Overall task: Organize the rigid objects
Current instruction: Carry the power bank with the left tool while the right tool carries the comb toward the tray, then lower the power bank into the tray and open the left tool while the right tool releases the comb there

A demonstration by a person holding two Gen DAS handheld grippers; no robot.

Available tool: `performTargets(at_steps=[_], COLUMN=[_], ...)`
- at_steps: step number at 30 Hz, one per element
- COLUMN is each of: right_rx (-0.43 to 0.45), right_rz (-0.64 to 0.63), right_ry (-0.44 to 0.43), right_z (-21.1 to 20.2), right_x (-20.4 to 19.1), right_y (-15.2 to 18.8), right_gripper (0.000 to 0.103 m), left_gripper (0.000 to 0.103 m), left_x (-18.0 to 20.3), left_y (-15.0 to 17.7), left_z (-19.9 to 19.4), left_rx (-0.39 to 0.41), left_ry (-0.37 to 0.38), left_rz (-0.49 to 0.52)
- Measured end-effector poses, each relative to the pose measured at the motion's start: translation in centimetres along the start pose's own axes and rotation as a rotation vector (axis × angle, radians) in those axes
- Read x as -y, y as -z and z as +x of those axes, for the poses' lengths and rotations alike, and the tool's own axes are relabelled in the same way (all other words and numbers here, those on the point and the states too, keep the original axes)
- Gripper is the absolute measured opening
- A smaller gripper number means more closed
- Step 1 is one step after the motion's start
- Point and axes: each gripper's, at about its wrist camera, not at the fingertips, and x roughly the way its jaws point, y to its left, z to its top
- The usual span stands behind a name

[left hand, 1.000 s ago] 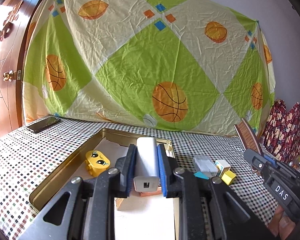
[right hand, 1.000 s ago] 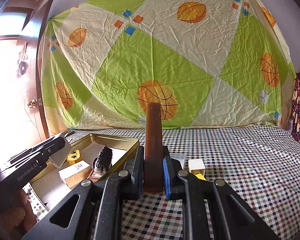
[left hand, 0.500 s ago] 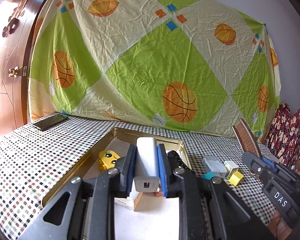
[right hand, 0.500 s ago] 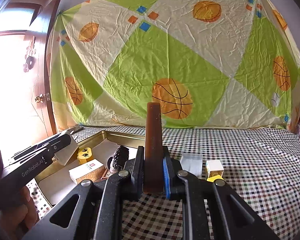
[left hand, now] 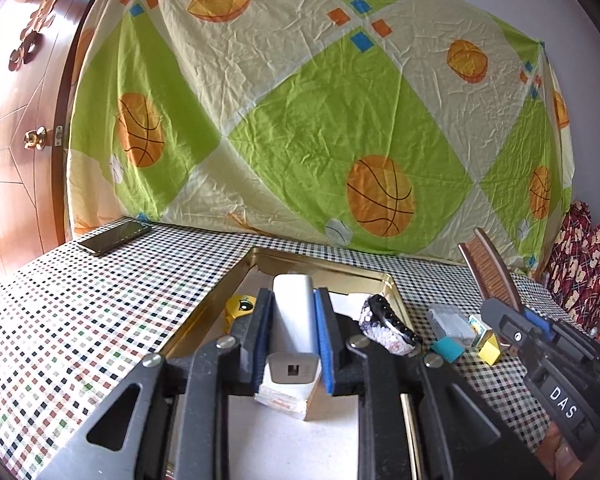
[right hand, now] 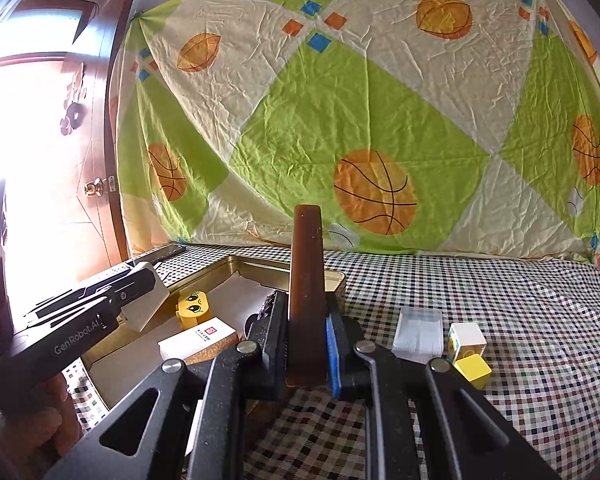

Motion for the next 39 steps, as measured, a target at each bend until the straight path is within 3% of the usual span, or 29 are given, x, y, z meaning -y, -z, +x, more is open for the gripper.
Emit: performTargets(at_steps=[24, 39], right_rx=[-0.08, -0.161], right_rz=[-0.032, -0.021], right_ry=[-0.092, -0.107], right_z=[4.3, 7.5], right_x=[-3.5, -4.4], right_y=[-0.8, -1.2], right_gripper=[0.018, 0.018], left_gripper=[0.019, 0.02], left_x=[-3.3, -4.7], left_y=[-0.6, -1.1], left_z=[2.7, 5.1], left_rx=[-0.103, -0.193], left_ry=[-0.098, -0.149], left_rz=[0.02, 0.057])
